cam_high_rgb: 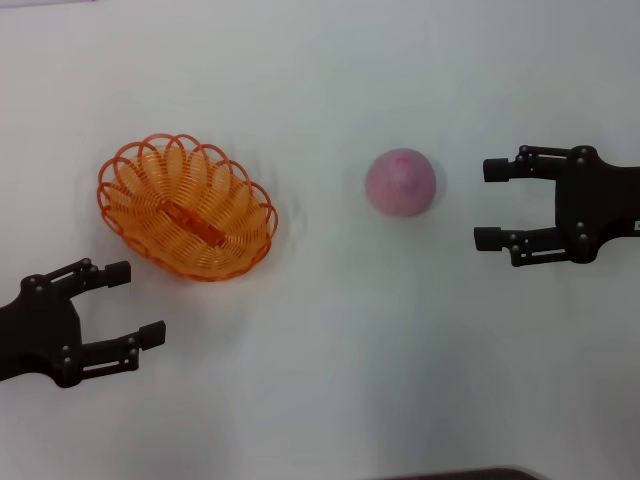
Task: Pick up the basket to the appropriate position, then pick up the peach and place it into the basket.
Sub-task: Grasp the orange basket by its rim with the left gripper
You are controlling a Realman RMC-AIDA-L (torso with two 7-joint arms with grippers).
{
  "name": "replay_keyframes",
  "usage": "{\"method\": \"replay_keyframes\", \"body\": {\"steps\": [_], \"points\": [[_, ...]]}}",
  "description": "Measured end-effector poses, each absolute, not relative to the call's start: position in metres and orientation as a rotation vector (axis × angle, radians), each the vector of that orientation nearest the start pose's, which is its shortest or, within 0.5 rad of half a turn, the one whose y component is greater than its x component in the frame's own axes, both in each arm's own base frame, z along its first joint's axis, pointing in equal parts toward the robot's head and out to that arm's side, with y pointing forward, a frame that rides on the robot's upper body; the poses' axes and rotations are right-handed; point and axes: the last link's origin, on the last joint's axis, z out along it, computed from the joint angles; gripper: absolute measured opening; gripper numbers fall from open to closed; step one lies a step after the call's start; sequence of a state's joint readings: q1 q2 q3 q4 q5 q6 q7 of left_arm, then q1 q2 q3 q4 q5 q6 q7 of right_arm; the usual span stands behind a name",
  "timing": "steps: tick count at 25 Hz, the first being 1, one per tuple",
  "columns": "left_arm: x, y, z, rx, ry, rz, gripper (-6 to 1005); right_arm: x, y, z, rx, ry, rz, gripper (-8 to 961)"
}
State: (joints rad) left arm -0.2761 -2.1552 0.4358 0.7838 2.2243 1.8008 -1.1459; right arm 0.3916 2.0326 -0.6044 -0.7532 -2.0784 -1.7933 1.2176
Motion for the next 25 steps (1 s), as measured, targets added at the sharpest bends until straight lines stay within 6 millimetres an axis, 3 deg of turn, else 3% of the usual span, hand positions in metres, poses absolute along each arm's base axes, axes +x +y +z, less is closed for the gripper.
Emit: {"method": "replay_keyframes", "body": {"steps": [25], "points": [[-0.3254,0.2256,0.0067,-2.703,-0.630,-0.669,874,0.2987,0.2778,0.0378,-2.799,0.441,0.658,882]]}}
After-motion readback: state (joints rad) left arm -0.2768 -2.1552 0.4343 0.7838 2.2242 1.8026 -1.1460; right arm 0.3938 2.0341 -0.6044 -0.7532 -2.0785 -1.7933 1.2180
